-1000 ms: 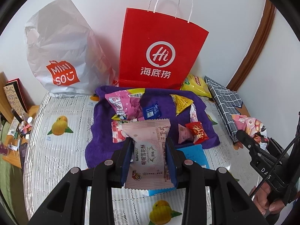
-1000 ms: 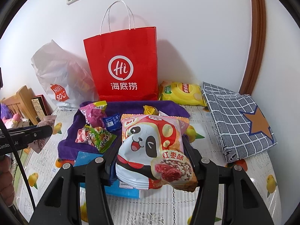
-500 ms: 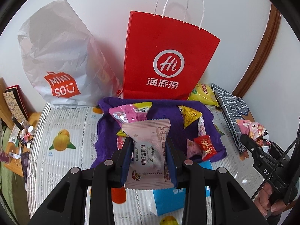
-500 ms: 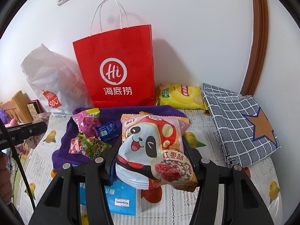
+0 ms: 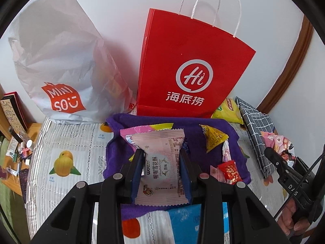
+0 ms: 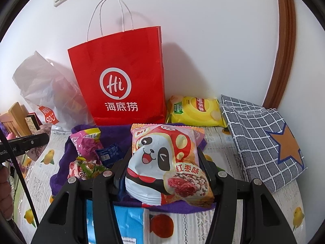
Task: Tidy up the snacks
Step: 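Lower both packets onto the purple towel and open both tools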
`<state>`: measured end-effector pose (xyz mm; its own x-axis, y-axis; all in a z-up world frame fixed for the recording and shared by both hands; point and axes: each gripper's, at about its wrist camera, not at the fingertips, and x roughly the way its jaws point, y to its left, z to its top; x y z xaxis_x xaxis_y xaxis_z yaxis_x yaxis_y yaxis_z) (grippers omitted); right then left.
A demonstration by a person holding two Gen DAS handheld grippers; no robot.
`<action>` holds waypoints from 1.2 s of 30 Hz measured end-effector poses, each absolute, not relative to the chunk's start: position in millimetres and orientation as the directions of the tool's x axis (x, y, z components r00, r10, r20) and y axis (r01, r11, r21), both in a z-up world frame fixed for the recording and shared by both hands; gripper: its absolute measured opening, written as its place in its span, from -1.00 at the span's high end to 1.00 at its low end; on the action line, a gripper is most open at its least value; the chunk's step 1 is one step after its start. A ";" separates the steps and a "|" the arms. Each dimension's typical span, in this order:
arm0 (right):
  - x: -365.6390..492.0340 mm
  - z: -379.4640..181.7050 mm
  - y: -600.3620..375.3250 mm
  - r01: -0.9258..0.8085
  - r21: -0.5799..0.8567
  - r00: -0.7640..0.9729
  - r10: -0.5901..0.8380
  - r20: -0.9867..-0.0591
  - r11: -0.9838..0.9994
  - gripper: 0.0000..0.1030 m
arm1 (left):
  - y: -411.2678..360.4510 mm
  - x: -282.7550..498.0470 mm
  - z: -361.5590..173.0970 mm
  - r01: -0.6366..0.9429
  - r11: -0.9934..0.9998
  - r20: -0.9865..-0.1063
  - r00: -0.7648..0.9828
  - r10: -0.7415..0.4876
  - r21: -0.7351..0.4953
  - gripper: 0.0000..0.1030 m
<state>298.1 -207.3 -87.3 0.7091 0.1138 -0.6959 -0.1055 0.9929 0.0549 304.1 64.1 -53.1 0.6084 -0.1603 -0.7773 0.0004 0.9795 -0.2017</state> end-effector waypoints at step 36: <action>372.7 -165.9 -173.6 -0.165 0.015 0.599 0.112 -0.793 0.986 -0.09 | 36.4 379.1 -126.8 0.024 0.978 -0.856 0.479 -0.194 -0.208 0.36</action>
